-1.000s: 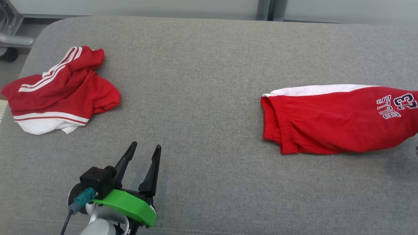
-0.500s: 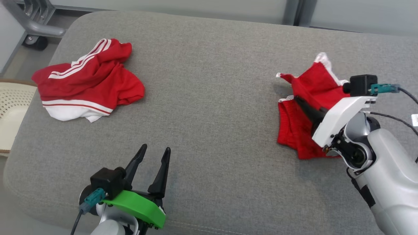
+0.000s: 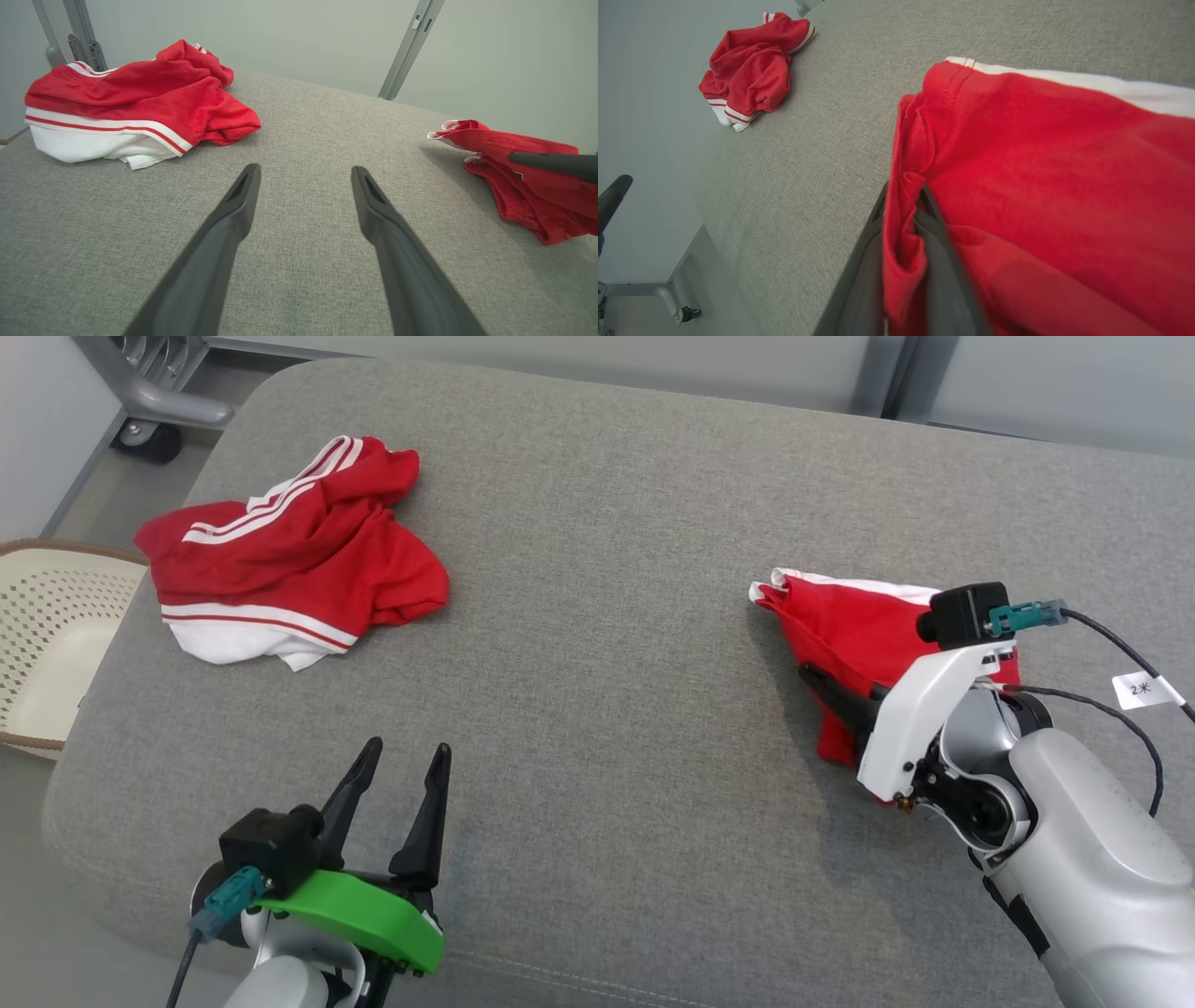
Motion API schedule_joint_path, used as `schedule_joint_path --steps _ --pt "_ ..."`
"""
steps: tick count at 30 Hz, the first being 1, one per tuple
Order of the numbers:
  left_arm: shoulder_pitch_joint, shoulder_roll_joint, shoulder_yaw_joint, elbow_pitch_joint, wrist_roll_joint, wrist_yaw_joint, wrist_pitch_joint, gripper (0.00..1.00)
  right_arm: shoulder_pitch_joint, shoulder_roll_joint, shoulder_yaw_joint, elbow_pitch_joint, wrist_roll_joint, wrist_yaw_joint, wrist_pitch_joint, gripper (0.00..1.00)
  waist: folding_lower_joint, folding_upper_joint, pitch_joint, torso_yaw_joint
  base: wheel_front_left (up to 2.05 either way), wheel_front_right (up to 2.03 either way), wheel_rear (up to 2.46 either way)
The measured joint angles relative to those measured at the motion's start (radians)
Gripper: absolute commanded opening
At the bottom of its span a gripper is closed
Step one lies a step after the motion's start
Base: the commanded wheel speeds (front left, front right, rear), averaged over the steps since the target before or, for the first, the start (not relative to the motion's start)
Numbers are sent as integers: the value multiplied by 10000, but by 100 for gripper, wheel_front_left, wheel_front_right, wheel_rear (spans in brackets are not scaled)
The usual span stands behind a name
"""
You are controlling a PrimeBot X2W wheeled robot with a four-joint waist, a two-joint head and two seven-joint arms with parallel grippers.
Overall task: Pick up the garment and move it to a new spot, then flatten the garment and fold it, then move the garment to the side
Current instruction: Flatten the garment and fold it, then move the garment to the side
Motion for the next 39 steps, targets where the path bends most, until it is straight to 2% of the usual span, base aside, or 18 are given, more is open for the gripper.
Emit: schedule_joint_path --steps 1,2,3,9,13,19,26,30,33,34,35,39 --pt "1 35 40 0 -2 2 0 100 0 2 35 -27 -71 0 12 24 0 0 -5 -43 0 0 0" --pt "10 52 75 0 -8 2 0 100 0 2 50 -50 -92 0 12 70 0 -1 -10 -92 0 0 0" --pt "11 52 88 0 -12 2 -2 100 0 -6 54 -67 -94 0 12 100 0 0 -16 -147 0 0 0" --pt "22 52 167 -38 -12 2 0 100 58 -65 -67 -491 -67 0 -19 100 0 0 -52 -440 0 0 0" --pt "32 96 299 -75 -12 2 -2 100 319 -391 -639 -947 54 -52 -267 100 0 0 -72 -673 0 0 0" --pt "38 121 234 -219 6 2 0 100 1088 -1053 -2080 -662 667 -830 -525 100 1 0 -41 -1003 0 0 0" --pt "35 148 173 -322 113 -2 -2 100 1552 -345 -2326 -132 1532 -922 -579 100 0 0 163 -1056 0 0 0" --pt "22 136 -10 -347 207 -71 0 100 1546 -318 -2493 113 1661 -1074 -593 100 1 0 266 -971 0 0 0" --pt "-22 123 -56 -360 267 -132 2 100 1510 -305 -2577 280 1833 -1066 -577 100 1 0 344 -853 0 0 0" --pt "-35 117 -61 -359 267 -136 2 100 1473 -295 -2579 303 1898 -1039 -545 40 0 0 368 -807 0 0 0" --pt "-44 104 -69 -359 267 -150 2 100 1432 -301 -2579 307 1921 -991 -485 0 1 0 390 -759 0 0 0" --pt "-168 50 -86 -366 267 -157 2 100 1244 -631 -2378 293 1881 -761 -146 0 0 0 479 -555 0 0 0"
